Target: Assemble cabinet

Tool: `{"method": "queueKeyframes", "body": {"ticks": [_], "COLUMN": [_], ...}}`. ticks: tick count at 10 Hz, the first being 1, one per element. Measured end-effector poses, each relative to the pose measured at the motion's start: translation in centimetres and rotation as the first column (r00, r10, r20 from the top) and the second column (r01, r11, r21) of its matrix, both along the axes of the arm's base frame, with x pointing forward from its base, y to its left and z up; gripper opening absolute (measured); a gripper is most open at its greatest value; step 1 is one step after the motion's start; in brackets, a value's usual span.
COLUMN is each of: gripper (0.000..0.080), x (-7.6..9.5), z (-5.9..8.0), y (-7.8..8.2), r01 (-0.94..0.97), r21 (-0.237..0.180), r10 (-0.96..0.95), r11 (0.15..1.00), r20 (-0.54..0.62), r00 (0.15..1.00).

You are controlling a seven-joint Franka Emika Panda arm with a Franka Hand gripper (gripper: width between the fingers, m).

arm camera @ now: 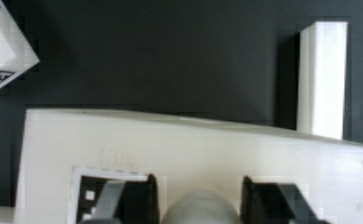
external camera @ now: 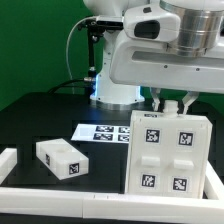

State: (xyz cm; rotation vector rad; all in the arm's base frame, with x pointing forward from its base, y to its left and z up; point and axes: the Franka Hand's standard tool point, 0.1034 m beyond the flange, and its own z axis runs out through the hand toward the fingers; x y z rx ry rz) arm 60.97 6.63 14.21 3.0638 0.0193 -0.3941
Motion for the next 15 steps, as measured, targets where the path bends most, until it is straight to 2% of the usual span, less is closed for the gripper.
{"method": "queueKeyframes", "body": {"ticks": [4, 7, 10, 15], "gripper": [0.0219, 0.0219, 0.0219, 0.0224], "x": [0.5, 0.6, 1.8, 2.0], "z": [0.0, -0.1, -0.2, 0.0], "y": [1.1, 1.0, 0.8, 0.3], "r01": [-0.032, -0.029, -0.162, -0.170], "r21": [0.000, 0.000, 0.026, 0.026], "r10": [0.032, 0.029, 0.159, 0.166], "r11": [0.999, 1.000, 0.986, 0.985], "r20": [0.024, 0.024, 0.089, 0.113], "r00": [0.999, 0.999, 0.983, 0.980]}}
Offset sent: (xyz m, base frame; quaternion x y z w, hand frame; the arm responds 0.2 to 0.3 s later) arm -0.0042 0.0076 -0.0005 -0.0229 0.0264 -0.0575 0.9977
